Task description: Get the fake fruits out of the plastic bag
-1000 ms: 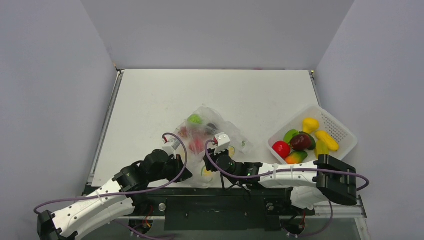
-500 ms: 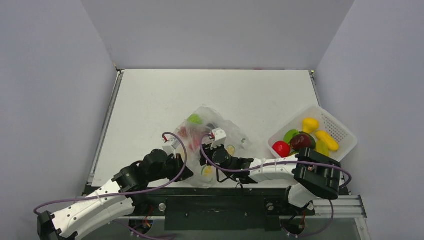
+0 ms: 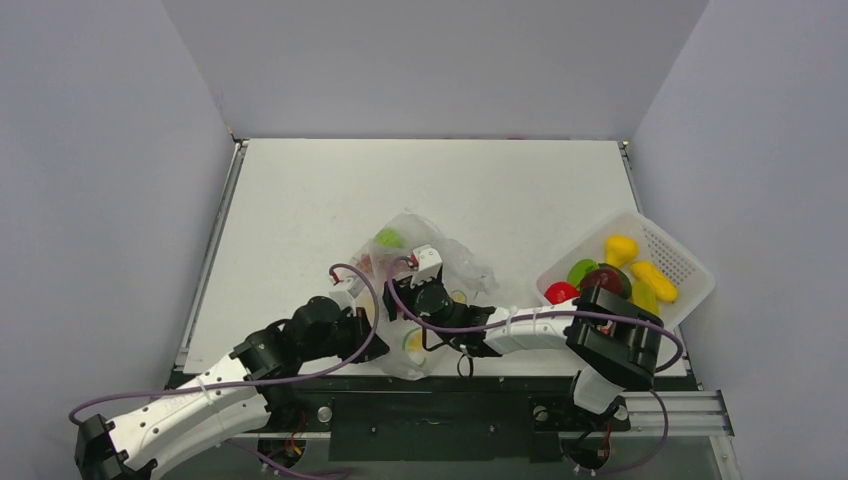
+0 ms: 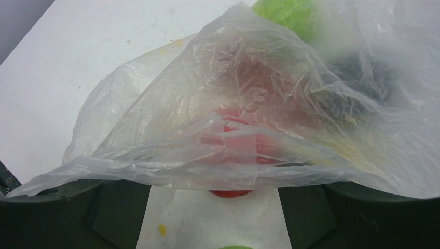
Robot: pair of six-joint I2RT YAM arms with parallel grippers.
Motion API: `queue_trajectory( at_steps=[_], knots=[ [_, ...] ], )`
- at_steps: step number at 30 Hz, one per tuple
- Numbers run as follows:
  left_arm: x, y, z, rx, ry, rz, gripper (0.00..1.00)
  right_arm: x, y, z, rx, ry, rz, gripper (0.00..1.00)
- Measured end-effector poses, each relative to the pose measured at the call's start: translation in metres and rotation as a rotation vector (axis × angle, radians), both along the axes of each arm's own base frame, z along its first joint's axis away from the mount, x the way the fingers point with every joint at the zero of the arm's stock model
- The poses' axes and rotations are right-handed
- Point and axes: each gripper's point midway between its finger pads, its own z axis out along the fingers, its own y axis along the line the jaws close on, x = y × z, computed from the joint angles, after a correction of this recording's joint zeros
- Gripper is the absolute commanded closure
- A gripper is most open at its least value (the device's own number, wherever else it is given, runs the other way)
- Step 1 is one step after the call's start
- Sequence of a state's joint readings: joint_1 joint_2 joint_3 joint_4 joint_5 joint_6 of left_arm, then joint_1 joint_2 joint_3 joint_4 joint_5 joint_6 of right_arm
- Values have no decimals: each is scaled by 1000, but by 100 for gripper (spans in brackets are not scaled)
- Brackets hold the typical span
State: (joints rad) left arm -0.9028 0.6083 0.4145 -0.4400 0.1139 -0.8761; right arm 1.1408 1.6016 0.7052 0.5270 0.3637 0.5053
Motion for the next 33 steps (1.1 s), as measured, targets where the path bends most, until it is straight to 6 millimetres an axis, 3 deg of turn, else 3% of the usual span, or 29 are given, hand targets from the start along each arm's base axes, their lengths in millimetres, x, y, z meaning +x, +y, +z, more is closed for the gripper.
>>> queue_trajectory(
  at_steps=[12, 22, 26, 29, 33],
  knots=[
    [3, 3, -5, 12, -3, 28, 100, 17, 21, -22, -66, 9, 32, 21],
    [8, 6, -6, 16, -5, 67, 100, 19, 21, -55, -125, 51, 47, 26],
    [10, 7, -8, 26, -4, 76, 100, 21, 20, -56, -124, 60, 52, 39],
    [11, 8, -10, 36, -3, 83, 100, 20, 22, -56, -127, 71, 63, 63],
    [14, 10, -15, 59, -2, 100, 100, 18, 24, -55, -136, 85, 73, 85]
  ],
)
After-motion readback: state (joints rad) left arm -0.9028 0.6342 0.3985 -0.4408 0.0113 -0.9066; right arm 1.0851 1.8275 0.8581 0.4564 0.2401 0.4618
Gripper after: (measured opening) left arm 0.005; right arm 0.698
